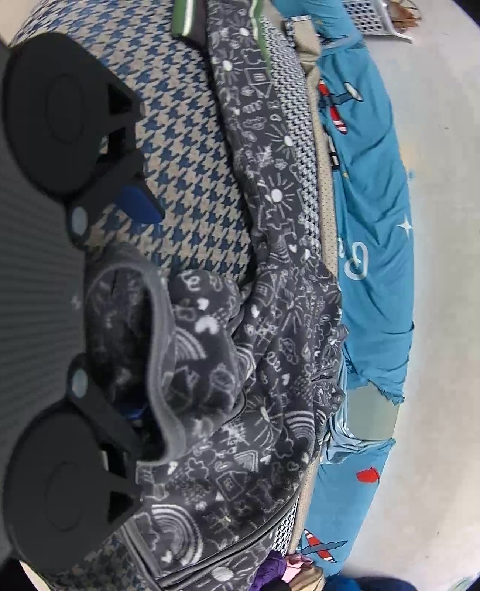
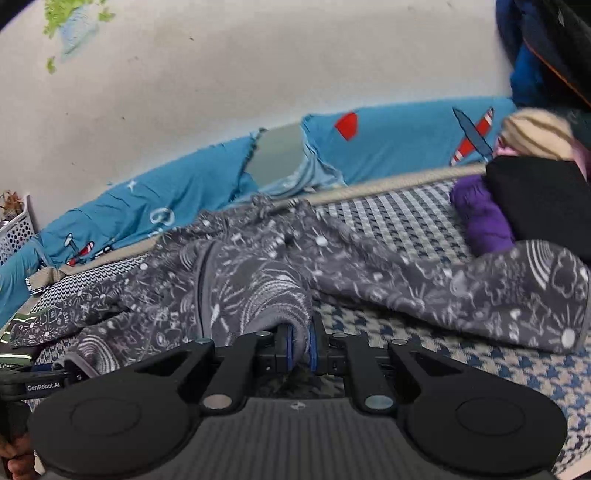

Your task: Fold clothes

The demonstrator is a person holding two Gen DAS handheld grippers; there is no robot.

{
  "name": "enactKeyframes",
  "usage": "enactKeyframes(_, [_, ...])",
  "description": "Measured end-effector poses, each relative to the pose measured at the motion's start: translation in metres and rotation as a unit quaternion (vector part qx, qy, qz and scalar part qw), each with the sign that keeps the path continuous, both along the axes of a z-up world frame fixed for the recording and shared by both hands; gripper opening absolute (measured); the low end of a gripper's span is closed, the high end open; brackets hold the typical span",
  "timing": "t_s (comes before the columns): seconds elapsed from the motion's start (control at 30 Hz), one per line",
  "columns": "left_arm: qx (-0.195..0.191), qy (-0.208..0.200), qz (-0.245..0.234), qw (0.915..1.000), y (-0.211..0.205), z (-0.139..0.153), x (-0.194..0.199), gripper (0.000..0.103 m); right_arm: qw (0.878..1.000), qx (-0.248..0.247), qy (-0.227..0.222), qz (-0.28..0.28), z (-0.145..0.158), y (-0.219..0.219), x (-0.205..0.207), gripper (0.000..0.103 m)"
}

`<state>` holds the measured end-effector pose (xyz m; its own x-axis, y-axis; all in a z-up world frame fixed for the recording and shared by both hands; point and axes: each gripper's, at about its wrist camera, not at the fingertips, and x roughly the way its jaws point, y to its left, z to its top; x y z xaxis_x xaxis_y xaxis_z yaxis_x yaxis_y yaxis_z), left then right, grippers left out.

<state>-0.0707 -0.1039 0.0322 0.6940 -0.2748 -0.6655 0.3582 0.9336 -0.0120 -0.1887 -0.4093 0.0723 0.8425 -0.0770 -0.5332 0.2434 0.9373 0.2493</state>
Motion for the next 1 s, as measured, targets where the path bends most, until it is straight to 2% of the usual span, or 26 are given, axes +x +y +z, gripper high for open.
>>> enactKeyframes(0.1, [0.02, -0.027, -0.008, 0.9994, -0.003, 0.001, -0.003, 0.09, 1.0, -0.007, 0.003, 0.004, -0.002, -0.001, -0.001, 0.014])
enactKeyframes(0.17, [0.033, -0.045, -0.019, 0.9983, -0.006, 0.002, -0.006, 0.09, 1.0, -0.02, 0.006, 0.006, -0.004, 0.002, -0.002, 0.026])
enactKeyframes(0.23, [0.045, -0.062, -0.03, 0.9966, -0.011, 0.002, -0.01, 0.09, 1.0, -0.027, 0.008, 0.006, -0.006, 0.003, -0.003, 0.033])
enactKeyframes(0.5, [0.086, -0.091, -0.07, 0.9896, -0.036, -0.006, -0.017, 0.081, 0.999, -0.034, 0.022, 0.023, -0.014, 0.012, 0.0, 0.037])
enactKeyframes(0.77, [0.092, -0.087, -0.076, 0.989, -0.05, -0.016, -0.014, 0.038, 0.997, -0.053, 0.043, 0.033, -0.025, 0.02, 0.007, 0.038])
enactKeyframes(1.0, [0.083, -0.103, -0.05, 0.9899, -0.049, -0.013, -0.017, 0.019, 0.996, -0.036, 0.067, 0.042, -0.038, 0.024, 0.013, 0.038])
